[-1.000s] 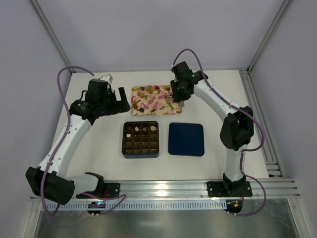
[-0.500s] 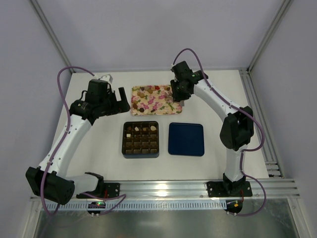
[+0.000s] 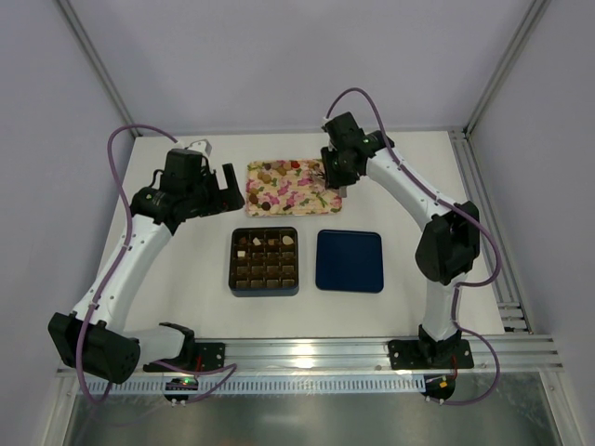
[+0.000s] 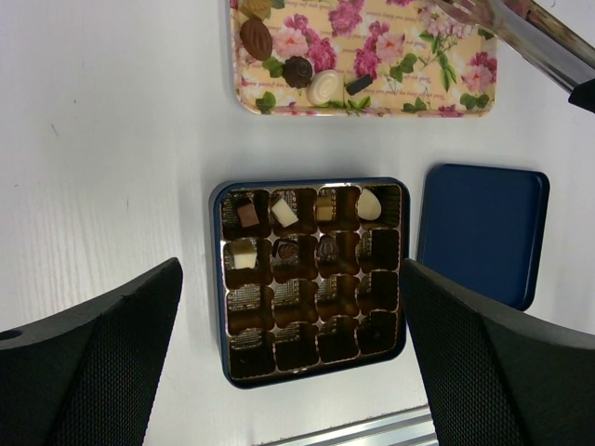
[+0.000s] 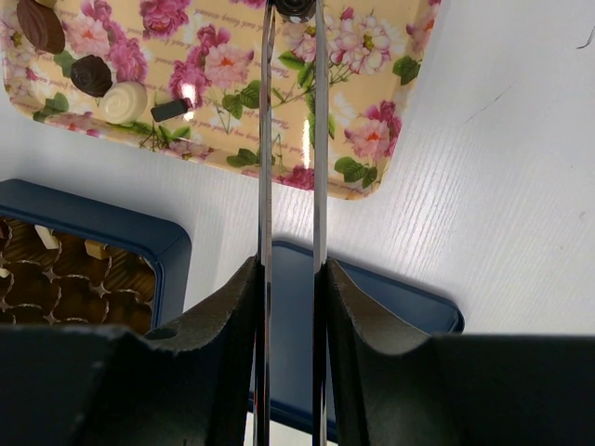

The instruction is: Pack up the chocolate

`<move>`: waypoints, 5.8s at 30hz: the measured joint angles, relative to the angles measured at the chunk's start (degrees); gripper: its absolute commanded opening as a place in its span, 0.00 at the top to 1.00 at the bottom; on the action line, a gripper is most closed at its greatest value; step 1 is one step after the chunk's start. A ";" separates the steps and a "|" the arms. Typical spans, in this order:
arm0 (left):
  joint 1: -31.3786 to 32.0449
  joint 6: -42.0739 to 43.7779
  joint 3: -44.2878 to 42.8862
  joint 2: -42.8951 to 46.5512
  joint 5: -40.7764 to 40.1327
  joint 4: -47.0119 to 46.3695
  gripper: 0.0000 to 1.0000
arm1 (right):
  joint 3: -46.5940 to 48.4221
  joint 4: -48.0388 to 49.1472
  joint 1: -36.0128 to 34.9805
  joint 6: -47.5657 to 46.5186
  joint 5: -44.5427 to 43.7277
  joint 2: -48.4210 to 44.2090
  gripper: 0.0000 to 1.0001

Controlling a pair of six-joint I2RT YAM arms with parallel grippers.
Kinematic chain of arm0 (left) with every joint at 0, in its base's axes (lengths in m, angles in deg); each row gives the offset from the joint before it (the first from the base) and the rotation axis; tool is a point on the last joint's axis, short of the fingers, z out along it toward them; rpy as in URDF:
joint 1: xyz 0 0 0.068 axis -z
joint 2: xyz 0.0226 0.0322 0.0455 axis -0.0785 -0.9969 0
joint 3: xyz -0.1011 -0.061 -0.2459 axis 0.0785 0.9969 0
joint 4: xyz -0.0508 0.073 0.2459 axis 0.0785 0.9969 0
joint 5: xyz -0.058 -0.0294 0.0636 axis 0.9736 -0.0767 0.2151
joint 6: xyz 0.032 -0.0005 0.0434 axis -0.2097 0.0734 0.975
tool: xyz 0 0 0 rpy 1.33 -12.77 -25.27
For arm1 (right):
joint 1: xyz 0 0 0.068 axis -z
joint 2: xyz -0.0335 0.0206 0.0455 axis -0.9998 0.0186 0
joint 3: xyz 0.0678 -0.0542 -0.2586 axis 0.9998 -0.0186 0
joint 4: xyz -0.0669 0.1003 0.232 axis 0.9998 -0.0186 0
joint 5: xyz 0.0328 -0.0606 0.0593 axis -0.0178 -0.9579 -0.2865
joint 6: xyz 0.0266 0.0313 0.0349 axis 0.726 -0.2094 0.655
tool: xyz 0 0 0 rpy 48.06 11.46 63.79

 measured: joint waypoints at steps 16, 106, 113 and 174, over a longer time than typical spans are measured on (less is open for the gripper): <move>0.00 -0.17 1.31 0.02 0.04 0.00 0.04 | -3.21 0.48 -0.22 0.44 1.25 -3.13 0.69; -0.96 -0.44 9.03 -2.45 0.24 -7.74 0.04 | -25.53 -6.45 -23.19 11.87 3.72 -27.96 0.67; -1.14 -0.44 9.22 -2.43 0.28 -7.74 0.04 | -25.53 -6.01 -23.30 12.00 3.69 -27.96 0.63; -1.42 -0.39 12.02 1.05 1.75 -7.54 0.04 | -22.36 6.40 21.84 2.29 2.19 -15.85 0.58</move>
